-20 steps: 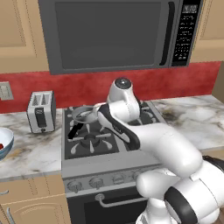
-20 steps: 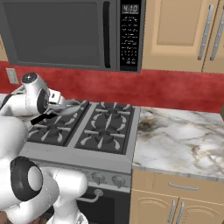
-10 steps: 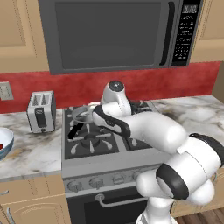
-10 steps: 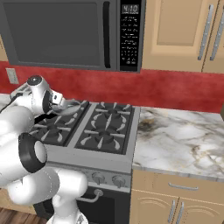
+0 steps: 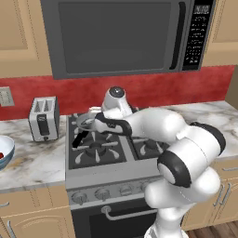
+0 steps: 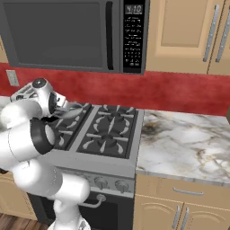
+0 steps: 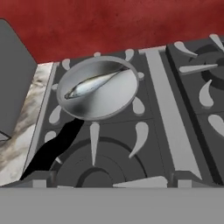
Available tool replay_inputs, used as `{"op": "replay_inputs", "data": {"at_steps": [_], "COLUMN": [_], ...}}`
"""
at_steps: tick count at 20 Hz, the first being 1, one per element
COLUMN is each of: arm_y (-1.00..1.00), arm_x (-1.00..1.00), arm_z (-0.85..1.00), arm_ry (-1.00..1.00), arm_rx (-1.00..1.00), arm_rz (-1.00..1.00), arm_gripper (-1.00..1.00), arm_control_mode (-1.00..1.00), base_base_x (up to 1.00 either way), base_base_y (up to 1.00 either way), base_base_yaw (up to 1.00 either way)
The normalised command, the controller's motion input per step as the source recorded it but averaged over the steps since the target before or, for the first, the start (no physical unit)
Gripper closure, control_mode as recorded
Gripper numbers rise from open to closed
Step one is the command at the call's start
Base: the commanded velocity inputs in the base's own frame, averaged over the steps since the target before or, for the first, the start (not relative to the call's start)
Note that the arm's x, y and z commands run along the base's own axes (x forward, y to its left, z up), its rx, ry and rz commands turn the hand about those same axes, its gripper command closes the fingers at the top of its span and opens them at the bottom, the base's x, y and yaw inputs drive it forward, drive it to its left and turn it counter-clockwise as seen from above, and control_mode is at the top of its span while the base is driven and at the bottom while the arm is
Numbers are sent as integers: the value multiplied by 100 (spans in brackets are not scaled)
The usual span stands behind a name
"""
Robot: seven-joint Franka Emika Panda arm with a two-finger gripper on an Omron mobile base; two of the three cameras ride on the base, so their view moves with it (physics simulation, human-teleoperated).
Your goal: Place the fish on the plate and place the bell pepper on the same plate.
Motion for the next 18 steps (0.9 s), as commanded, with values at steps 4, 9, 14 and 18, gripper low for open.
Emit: {"op": "replay_inputs", "data": {"at_steps": [4,9,14,18], "arm_y": [16,11,5,7], "arm_x": [34,28,27,28], "arm_z": [-15,-21,-22,-22], "arm_ry": [1,2,0,3], "arm_rx": [0,0,0,0], "arm_rz": [-2,-3,-4,-3], "arm_gripper": [-100,-100,-100,-100], "arm_control_mode": [-100,-100,-100,-100], "base_base_x": [0,0,0,0], "base_base_y": [0,0,0,0], "base_base_yaw": [0,0,0,0]}}
